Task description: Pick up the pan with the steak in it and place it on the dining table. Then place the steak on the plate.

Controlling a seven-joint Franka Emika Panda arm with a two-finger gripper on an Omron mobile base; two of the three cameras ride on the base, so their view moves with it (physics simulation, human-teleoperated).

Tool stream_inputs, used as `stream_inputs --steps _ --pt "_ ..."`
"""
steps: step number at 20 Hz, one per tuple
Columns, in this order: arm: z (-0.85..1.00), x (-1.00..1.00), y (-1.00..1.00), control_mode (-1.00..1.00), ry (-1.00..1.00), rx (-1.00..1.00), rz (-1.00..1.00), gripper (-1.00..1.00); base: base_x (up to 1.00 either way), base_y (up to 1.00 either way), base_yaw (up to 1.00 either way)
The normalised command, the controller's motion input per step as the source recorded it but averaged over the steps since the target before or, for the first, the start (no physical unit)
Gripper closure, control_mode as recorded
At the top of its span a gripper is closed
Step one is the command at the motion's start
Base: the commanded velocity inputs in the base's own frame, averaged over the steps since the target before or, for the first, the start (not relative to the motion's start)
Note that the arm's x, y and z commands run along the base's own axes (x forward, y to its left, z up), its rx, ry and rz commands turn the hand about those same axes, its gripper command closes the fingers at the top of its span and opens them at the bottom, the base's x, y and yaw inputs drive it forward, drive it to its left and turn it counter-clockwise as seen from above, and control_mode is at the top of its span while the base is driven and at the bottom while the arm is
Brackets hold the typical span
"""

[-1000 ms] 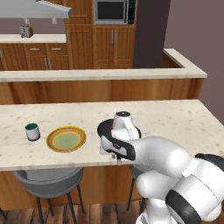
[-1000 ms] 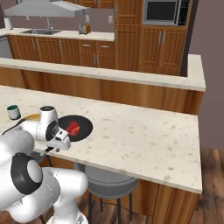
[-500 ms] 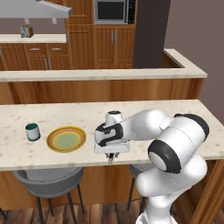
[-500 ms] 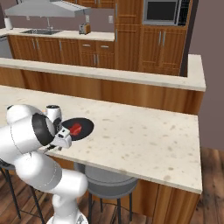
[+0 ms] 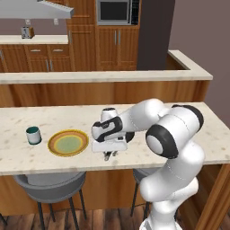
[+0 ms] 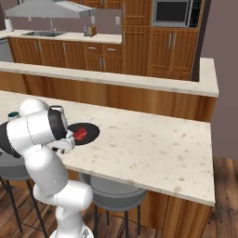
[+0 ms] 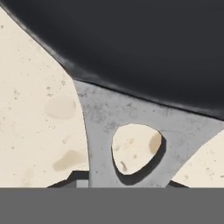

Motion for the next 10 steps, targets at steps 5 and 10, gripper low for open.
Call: stream_inputs --steps 5,10 --pt "-0.09 -0.02 0.0 -1.0 0.01 0.0 0.0 1.0 0.0 0.0 0.0" --pt "-0.05 -0.01 0.0 -1.0 0.0 0.0 0.0 -1.0 0.0 0.0 0.0"
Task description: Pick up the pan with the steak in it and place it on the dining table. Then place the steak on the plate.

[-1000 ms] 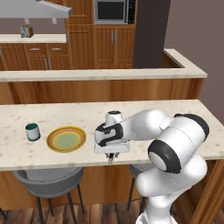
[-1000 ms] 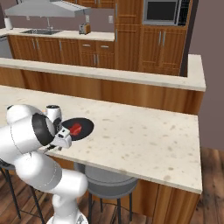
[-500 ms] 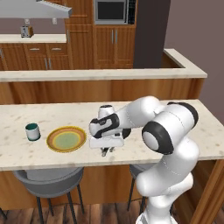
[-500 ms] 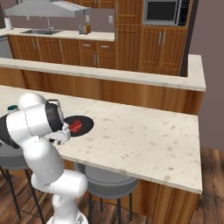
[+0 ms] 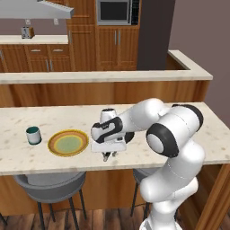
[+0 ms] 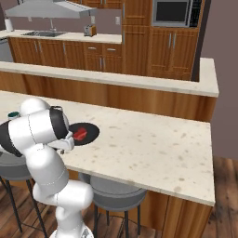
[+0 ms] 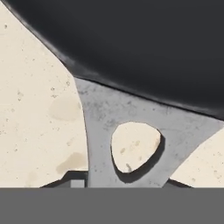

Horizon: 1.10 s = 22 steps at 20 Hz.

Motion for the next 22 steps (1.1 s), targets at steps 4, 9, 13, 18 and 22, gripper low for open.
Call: stream_inputs --steps 4,9,13,18,22 --pt "0.04 0.0 0.0 -1.0 -0.01 0.02 0.0 -1.0 0.0 0.0 0.0" --pt "0.44 -0.1 0.0 -1.0 -0.14 0.06 0.0 -1.0 0.0 0.0 0.0" --pt "0.58 -0.28 0.0 -1.0 -0.22 0.03 0.0 -1.0 0.0 0.0 0.0" --pt "0.56 -0.49 -0.05 -1.0 -0.22 0.0 0.0 -1.0 0.0 0.0 0.0" --pt "0.44 -0.23 -0.15 -1.0 -0.13 0.0 0.0 -1.0 0.0 0.0 0.0"
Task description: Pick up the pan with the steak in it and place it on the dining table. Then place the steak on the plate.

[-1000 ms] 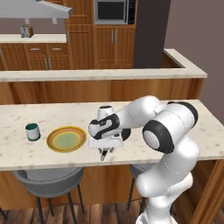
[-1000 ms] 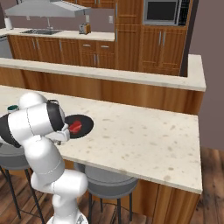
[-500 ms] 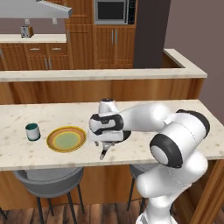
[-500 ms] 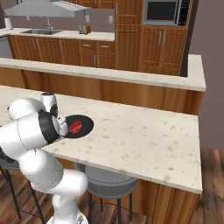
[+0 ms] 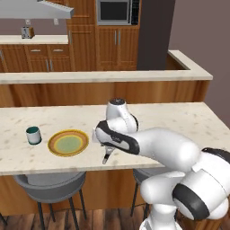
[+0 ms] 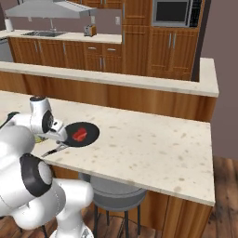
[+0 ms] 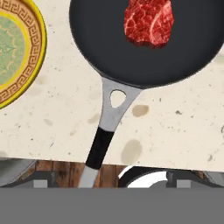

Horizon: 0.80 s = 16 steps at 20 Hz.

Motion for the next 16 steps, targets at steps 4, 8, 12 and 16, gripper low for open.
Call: stream_inputs --steps 4,8,12,16 --pt "0.17 0.22 -0.31 -1.0 0.0 0.0 -0.01 -1.0 0.0 0.0 0.0" --pt "0.03 0.54 -0.42 -1.0 0.05 0.0 -0.02 -1.0 0.0 0.0 0.0" --pt "0.09 0.87 -0.25 -1.0 0.08 0.0 -0.05 -1.0 0.0 0.0 0.0" --pt "0.05 0.89 -0.13 -1.0 0.08 0.0 -0.04 -1.0 0.0 0.0 0.0"
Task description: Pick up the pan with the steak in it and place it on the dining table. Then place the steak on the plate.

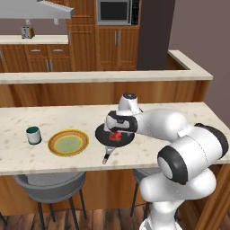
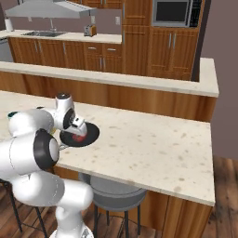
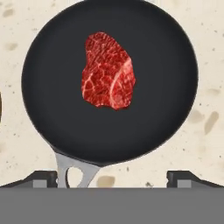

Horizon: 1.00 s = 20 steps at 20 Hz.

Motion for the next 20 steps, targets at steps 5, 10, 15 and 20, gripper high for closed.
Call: stream_inputs --steps 5,10,15,20 --pt "-0.02 0.35 0.03 -1.0 0.01 -0.09 -0.02 -1.0 0.0 0.0 0.0" --pt "-0.17 -0.2 0.1 -1.0 -0.06 -0.17 0.04 -1.0 0.0 0.0 0.0" --pt "-0.3 -0.1 0.19 -1.0 -0.16 -0.23 0.04 -1.0 0.0 0.0 0.0" --pt "-0.12 0.09 -0.04 -1.0 -0.19 -0.07 0.01 -1.0 0.0 0.0 0.0"
